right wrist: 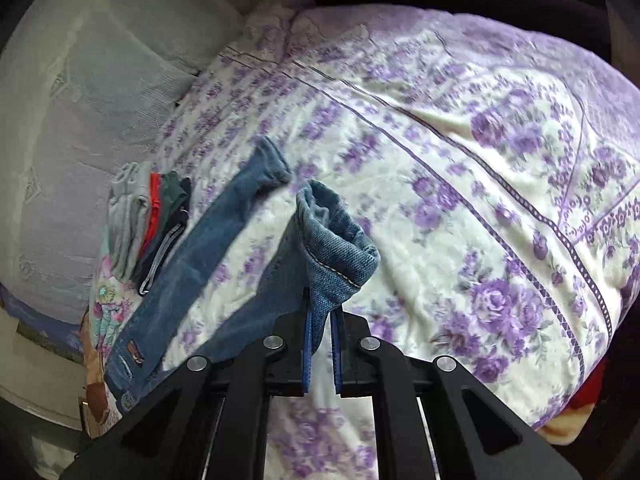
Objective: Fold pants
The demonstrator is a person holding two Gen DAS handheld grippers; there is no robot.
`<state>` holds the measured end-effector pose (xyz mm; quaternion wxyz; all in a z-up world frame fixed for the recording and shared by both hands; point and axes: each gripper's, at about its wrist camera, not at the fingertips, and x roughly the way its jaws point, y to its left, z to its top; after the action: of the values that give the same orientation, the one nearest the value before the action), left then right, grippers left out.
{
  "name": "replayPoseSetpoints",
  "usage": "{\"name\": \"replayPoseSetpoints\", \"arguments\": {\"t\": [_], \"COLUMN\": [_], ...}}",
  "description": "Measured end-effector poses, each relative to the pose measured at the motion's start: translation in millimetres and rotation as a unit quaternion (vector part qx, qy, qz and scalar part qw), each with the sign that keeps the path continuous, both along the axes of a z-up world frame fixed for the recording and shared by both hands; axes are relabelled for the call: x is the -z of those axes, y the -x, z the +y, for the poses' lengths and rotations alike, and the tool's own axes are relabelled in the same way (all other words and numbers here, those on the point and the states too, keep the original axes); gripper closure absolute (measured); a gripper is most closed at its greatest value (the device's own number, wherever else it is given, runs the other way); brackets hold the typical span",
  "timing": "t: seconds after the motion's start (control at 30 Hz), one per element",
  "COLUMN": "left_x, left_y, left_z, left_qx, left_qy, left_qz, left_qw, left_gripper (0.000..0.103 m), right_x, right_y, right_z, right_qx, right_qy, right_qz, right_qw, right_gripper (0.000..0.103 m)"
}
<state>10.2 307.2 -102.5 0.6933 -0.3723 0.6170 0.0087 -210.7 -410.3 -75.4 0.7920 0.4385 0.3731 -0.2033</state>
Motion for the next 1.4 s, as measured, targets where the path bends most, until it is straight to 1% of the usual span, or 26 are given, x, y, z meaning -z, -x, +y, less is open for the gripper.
{"name": "replayPoseSetpoints", "arguments": {"t": [0.03,0.07,0.1,0.13,0.17,0.23,0.27,0.3,0.33,0.4,0.47,0.53,0.63,0.73,0.8,0.83,0.9,0.97,1.03,1.1,1.13,1.17,1.2,1.23,1.3,1.4], "left_x": [5,9,10,10,6,-10,-19,-29,-39,-51,-59,-64,-67,-66,-62,-60,-51,-36,-12,2,2,2,2,3,3,1], "left_y": [3,5,6,6,6,2,0,-4,-8,-18,-34,-53,-80,-107,-122,-130,-142,-151,-160,-164,-165,-166,-166,-168,-170,-174], "left_z": [2,4,9,13,18,26,29,31,33,36,27,3,-39,-80,-103,-113,-129,-138,-140,-141,-142,-143,-146,-149,-157,-164], "left_qx": [-0.003,-0.006,-0.013,-0.02,-0.026,-0.025,-0.021,-0.018,-0.019,-0.02,-0.008,0.024,0.081,0.127,0.144,0.152,0.162,0.168,0.167,0.167,0.167,0.17,0.177,0.185,0.199,0.199], "left_qy": [-0.001,0.005,0.02,0.03,0.03,-0.014,-0.045,-0.081,-0.116,-0.137,-0.127,-0.122,-0.123,-0.114,-0.102,-0.094,-0.092,-0.101,-0.1,-0.098,-0.097,-0.091,-0.084,-0.083,-0.084,-0.093], "left_qz": [0.007,0.013,0.017,0.021,0.023,0.018,0.013,0.006,-0.002,-0.015,-0.033,-0.049,-0.067,-0.081,-0.086,-0.086,-0.083,-0.069,-0.041,-0.035,-0.038,-0.04,-0.043,-0.045,-0.045,-0.031], "left_qw": [1.0,0.9999,0.9996,0.9991,0.9989,0.9994,0.9987,0.9965,0.9931,0.9903,0.9913,0.9911,0.9867,0.982,0.9805,0.9802,0.9789,0.9783,0.98,0.9805,0.9803,0.9804,0.9796,0.9782,0.9754,0.9751], "left_gripper": [0.081,0.078,0.076,0.073,0.071,0.059,0.058,0.055,0.054,0.053,0.053,0.053,0.053,0.052,0.052,0.051,0.049,0.046,0.045,0.045,0.041,0.036,0.028,0.022,0.014,0.012], "right_x": [18,32,34,32,26,9,0,-6,-13,-26,-33,-34,-32,-39,-46,-48,-47,-37,-17,6,20,31,34,34,33,28], "right_y": [0,5,15,23,30,41,41,37,29,5,-26,-62,-122,-178,-210,-224,-248,-263,-274,-278,-278,-277,-273,-272,-273,-274], "right_z": [-6,-9,-14,-16,-21,-34,-39,-43,-45,-37,-23,-2,29,61,78,85,96,100,99,96,92,89,86,85,86,90], "right_qx": [-0.003,0.007,0.03,0.054,0.074,0.119,0.132,0.129,0.118,0.089,0.053,0.013,-0.041,-0.096,-0.13,-0.145,-0.166,-0.181,-0.187,-0.183,-0.18,-0.182,-0.181,-0.184,-0.195,-0.204], "right_qy": [-0.027,-0.054,-0.076,-0.081,-0.074,-0.032,-0.012,-0.003,0.006,0.032,0.051,0.059,0.044,0.038,0.048,0.054,0.067,0.063,0.052,0.044,0.033,0.015,0.01,0.008,0.014,0.025], "right_qz": [0.031,0.042,0.026,0.019,0.019,0.024,0.026,0.017,0.008,-0.001,-0.014,-0.027,-0.045,-0.059,-0.066,-0.068,-0.06,-0.043,-0.015,0.019,0.04,0.041,0.021,0.017,0.023,0.033], "right_qw": [0.999,0.998,0.996,0.995,0.994,0.992,0.991,0.991,0.993,0.995,0.997,0.998,0.997,0.993,0.988,0.986,0.982,0.981,0.981,0.982,0.982,0.982,0.983,0.983,0.981,0.978], "right_gripper": [0.094,0.089,0.088,0.079,0.069,0.06,0.06,0.06,0.06,0.06,0.058,0.055,0.053,0.053,0.052,0.049,0.046,0.046,0.046,0.046,0.046,0.046,0.046,0.046,0.046,0.045]}}
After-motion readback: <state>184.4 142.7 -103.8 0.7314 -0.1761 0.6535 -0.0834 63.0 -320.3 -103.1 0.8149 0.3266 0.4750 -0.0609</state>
